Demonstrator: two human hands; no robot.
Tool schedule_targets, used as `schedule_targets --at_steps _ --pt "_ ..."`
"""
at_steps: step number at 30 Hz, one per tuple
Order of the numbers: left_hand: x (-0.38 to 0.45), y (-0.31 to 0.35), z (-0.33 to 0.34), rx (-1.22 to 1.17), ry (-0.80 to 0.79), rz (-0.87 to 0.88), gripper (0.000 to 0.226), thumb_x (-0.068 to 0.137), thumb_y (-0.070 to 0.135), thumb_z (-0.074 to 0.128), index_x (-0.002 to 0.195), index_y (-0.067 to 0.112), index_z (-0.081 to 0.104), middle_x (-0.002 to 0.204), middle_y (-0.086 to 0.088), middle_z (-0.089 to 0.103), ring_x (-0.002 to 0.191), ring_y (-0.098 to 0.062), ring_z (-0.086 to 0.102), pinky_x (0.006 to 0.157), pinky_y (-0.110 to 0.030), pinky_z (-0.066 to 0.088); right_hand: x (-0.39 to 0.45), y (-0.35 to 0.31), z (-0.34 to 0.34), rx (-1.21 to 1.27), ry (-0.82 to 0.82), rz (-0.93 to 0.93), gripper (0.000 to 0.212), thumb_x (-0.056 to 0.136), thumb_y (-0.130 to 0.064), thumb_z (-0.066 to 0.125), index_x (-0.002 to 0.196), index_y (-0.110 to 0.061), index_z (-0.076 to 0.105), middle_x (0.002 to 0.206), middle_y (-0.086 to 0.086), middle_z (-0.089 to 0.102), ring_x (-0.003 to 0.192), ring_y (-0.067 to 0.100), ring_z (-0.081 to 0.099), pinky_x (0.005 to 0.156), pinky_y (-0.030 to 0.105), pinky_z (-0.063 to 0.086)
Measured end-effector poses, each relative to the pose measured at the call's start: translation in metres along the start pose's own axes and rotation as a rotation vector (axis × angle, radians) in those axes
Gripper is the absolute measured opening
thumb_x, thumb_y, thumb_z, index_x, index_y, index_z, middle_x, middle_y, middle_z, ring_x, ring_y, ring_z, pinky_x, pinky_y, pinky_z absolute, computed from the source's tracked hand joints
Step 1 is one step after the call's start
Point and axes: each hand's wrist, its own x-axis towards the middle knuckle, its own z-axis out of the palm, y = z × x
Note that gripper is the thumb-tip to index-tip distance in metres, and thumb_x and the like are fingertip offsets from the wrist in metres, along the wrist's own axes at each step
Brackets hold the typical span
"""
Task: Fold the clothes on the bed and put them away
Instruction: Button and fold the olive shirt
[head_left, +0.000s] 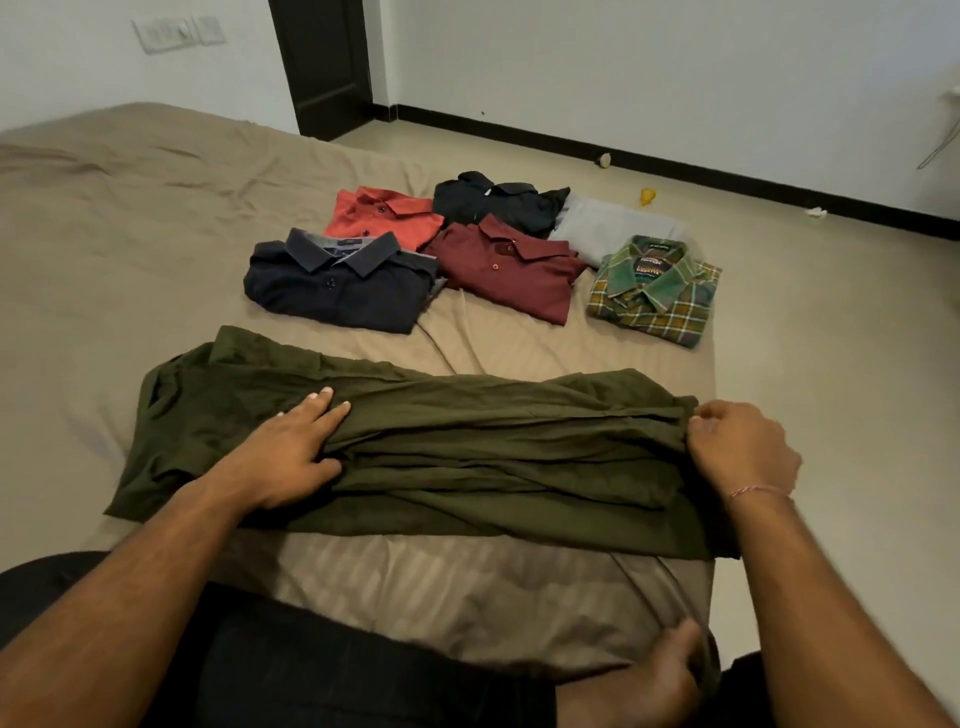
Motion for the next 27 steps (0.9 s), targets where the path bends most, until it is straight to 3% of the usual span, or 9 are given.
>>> schedule_targets --at_steps 3,7,10,12,14,16,19,22,27 --pt "-0.011 0.029 -0.011 0.035 0.297 0.111 0.087 0.091 0.072 0.036 0.165 0.03 0.015 0.174 0.003 0.001 0.16 -0.013 -0.001 0.129 -0.049 0.009 -0.013 -0.021 -0.007 0.027 0.287 -0.368 0.036 0.097 -0.037 0.053 0.124 -0.021 0.07 0.132 0.007 0.064 0.12 0.031 0.056 0.1 0.046 0.046" --pt "-0.006 0.133 0.002 0.083 0.383 0.442 0.095 0.089 0.075 0.04 0.167 0.026 0.015 0.175 -0.002 -0.002 0.161 -0.015 -0.008 0.13 -0.052 0.008 -0.03 -0.058 0.025 -0.041 -0.101 -0.751 0.058 0.102 -0.054 0.039 0.153 -0.027 0.044 0.162 0.004 0.037 0.149 0.024 0.031 0.124 0.051 0.025" --pt "0.013 0.21 0.033 0.088 0.282 0.486 0.114 0.081 0.083 0.045 0.167 0.024 -0.001 0.173 -0.002 -0.017 0.158 -0.016 -0.021 0.129 -0.053 -0.002 -0.012 -0.063 0.053 -0.25 -0.305 -0.733 0.075 0.097 -0.066 0.012 0.162 -0.032 0.024 0.171 -0.001 0.019 0.158 0.02 0.01 0.129 0.047 0.004" --pt "0.027 0.246 0.049 0.069 0.192 0.421 0.124 0.077 0.085 0.051 0.165 0.025 -0.013 0.172 -0.001 -0.025 0.155 -0.016 -0.029 0.126 -0.058 -0.008 0.012 -0.055 0.055 -0.319 -0.313 -0.709 0.082 0.091 -0.069 0.003 0.164 -0.034 0.016 0.171 0.0 0.02 0.158 0.022 0.012 0.128 0.049 0.003" --pt "0.034 0.265 0.058 0.071 0.134 0.366 0.127 0.076 0.081 0.056 0.163 0.026 -0.019 0.17 -0.002 -0.028 0.154 -0.019 -0.032 0.123 -0.065 -0.01 0.032 -0.049 0.047 -0.377 -0.327 -0.641 0.079 0.093 -0.075 0.015 0.163 -0.038 0.01 0.166 0.002 0.031 0.153 0.027 0.026 0.126 0.054 0.012" --pt "0.038 0.277 0.065 0.061 0.12 0.332 0.126 0.076 0.075 0.059 0.162 0.026 -0.02 0.17 -0.003 -0.028 0.154 -0.02 -0.032 0.12 -0.07 -0.011 0.049 -0.046 0.035 -0.465 -0.345 -0.557 0.08 0.089 -0.083 0.029 0.157 -0.041 0.028 0.151 0.003 0.049 0.138 0.031 0.045 0.111 0.054 0.032" --pt "0.042 0.287 0.066 0.035 0.149 0.312 0.122 0.079 0.07 0.057 0.163 0.025 -0.019 0.169 -0.003 -0.03 0.153 -0.019 -0.035 0.122 -0.067 -0.011 0.076 -0.037 0.018 -0.387 -0.434 -0.417 0.064 0.081 -0.086 0.051 0.117 -0.035 0.066 0.118 -0.001 0.068 0.112 0.025 0.059 0.08 0.039 0.039" --pt "0.044 0.297 0.065 -0.005 0.166 0.356 0.119 0.081 0.068 0.057 0.164 0.022 -0.014 0.17 -0.002 -0.029 0.154 -0.017 -0.034 0.126 -0.058 -0.009 0.095 -0.018 0.014 -0.112 -0.501 -0.389 0.05 0.074 -0.078 0.068 0.075 -0.028 0.073 0.086 -0.006 0.07 0.096 0.021 0.061 0.076 0.037 0.049" --pt "0.051 0.335 0.062 -0.165 0.154 0.363 0.125 0.077 0.067 0.065 0.164 0.026 -0.015 0.171 0.0 -0.026 0.154 -0.016 -0.033 0.127 -0.055 -0.009 0.104 0.004 0.008 0.182 -0.632 -0.309 0.041 0.08 -0.059 0.078 0.09 -0.021 0.07 0.093 0.002 0.072 0.094 0.021 0.066 0.088 0.044 0.058"
